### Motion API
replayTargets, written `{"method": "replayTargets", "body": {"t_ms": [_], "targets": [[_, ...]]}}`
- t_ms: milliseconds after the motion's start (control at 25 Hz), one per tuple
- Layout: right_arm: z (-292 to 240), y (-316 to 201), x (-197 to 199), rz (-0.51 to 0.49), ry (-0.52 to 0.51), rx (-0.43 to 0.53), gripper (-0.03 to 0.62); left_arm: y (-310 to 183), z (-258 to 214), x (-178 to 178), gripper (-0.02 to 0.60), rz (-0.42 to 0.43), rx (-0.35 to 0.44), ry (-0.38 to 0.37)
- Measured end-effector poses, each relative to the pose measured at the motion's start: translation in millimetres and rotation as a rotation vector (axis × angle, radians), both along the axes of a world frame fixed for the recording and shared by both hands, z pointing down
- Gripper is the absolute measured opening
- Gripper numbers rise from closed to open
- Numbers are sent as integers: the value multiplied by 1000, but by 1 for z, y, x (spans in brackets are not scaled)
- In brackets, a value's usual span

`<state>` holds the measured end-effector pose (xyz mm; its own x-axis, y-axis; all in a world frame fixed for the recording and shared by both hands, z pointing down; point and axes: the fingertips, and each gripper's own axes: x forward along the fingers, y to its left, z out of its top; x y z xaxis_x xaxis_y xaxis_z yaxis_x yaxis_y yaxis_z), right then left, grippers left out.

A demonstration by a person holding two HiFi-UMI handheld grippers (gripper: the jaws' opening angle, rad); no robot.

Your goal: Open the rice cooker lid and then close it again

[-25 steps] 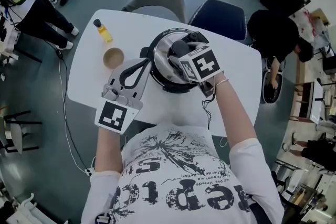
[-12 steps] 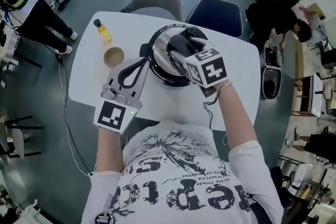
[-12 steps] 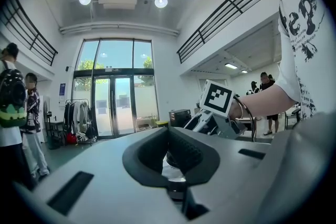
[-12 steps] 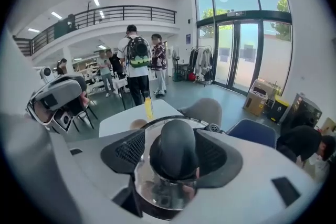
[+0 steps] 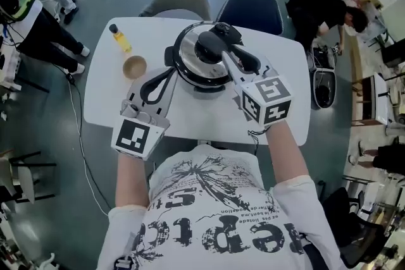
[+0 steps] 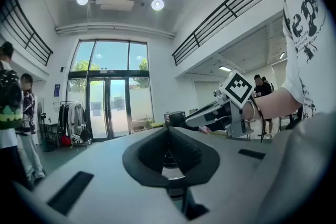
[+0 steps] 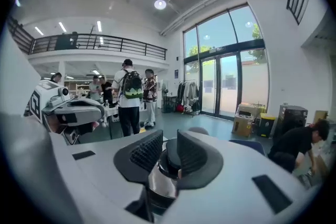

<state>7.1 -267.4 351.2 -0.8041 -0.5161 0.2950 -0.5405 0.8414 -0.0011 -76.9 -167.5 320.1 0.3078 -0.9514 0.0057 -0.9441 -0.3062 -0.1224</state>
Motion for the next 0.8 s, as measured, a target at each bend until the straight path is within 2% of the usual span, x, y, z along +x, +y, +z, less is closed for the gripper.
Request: {"method": "replayTargets", "body": {"t_ms": [120, 280, 440, 600, 800], "targets": [[-1, 9, 19, 66, -42, 50, 95, 7, 2, 2, 14, -1, -6, 13], [-1, 25, 37, 92, -95, 87, 16, 15, 4, 5, 14, 11, -26, -7], [0, 47, 47, 80, -121, 135, 15, 21, 1, 7, 14, 0, -6, 23], [-4, 61, 56, 93, -178, 151, 15, 29, 9, 10, 14, 1, -59, -20], [-3, 66, 62, 111, -200, 187, 14, 28, 3, 8, 14, -19, -25, 28]]}}
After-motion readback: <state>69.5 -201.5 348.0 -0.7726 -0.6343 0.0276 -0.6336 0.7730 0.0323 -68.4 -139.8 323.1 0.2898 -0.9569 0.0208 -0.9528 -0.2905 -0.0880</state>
